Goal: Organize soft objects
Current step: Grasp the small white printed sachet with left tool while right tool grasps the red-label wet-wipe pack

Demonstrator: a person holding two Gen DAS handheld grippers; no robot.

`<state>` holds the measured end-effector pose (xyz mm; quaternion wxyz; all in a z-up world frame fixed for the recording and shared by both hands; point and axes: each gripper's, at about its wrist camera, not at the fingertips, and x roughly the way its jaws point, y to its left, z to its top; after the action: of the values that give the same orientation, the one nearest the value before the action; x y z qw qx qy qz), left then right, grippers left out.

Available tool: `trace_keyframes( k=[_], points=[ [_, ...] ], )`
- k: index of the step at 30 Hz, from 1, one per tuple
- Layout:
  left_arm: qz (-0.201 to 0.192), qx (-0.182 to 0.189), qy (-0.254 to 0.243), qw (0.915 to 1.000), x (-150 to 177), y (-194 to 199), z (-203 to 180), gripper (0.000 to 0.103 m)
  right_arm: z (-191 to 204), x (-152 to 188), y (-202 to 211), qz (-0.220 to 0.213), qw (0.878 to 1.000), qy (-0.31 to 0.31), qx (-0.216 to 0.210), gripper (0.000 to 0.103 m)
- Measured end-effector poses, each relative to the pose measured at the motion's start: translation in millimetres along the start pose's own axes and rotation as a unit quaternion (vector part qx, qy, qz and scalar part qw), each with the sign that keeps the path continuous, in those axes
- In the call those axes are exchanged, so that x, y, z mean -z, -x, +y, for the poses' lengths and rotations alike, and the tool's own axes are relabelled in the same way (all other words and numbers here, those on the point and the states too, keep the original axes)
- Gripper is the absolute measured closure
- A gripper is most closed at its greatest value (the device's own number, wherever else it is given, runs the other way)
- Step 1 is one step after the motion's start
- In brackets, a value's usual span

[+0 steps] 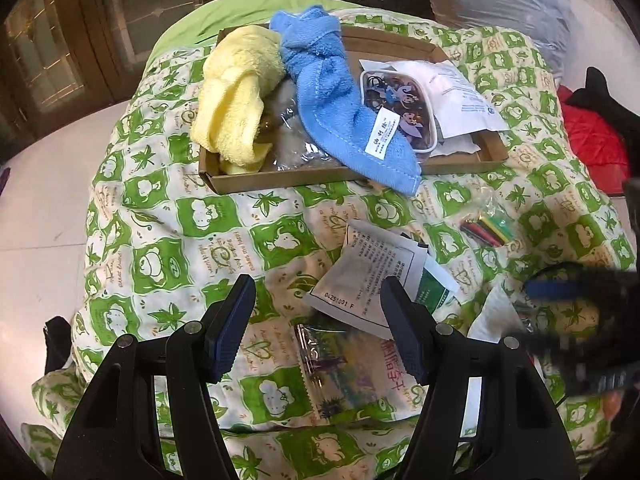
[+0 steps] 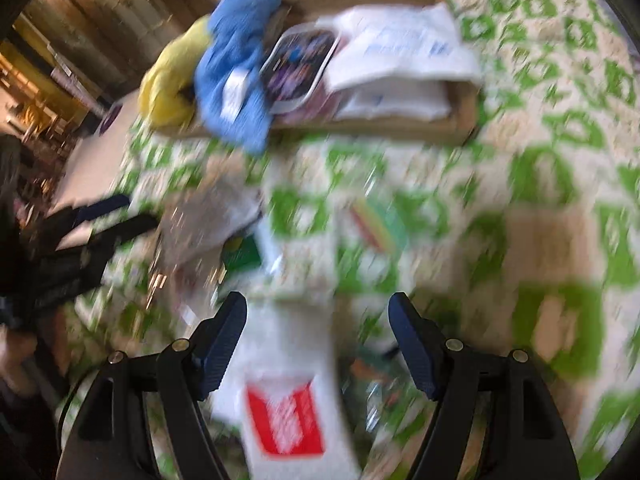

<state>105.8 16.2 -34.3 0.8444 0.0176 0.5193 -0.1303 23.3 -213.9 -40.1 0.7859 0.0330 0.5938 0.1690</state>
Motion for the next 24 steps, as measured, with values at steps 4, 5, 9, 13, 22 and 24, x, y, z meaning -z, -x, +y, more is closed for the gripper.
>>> trace_keyframes(
  k=[4, 5, 9, 13, 22, 24],
  points=[
    [0.001, 0.001, -0.002, 1.0000, 1, 0, -1, 0.037, 10, 20, -3, 0.037, 0.999, 0.015, -0.008, 0.029],
    [0.002, 0.001, -0.003, 1.0000, 1, 0, -1, 0.037, 11, 22, -3, 0.041, 0.999, 0.016, -0.007, 0.029],
    [0.004, 0.002, -0.008, 1.0000, 1, -2, -3, 0.037, 16, 32, -6, 0.059, 0.998, 0.027, 0.000, 0.030],
    [0.013, 0.016, -0.017, 0.9997, -1, -8, -9, 0.037, 18, 36, -17, 0.076, 0.996, 0.039, 0.021, 0.031],
    [0.060, 0.005, -0.125, 0.9903, -9, -45, -48, 0.037, 13, 31, -19, 0.060, 0.997, 0.032, 0.031, 0.047],
    [0.071, -0.001, -0.126, 0.9895, -13, -55, -48, 0.037, 12, 25, -15, 0.051, 0.998, 0.030, 0.035, 0.049]
  ],
)
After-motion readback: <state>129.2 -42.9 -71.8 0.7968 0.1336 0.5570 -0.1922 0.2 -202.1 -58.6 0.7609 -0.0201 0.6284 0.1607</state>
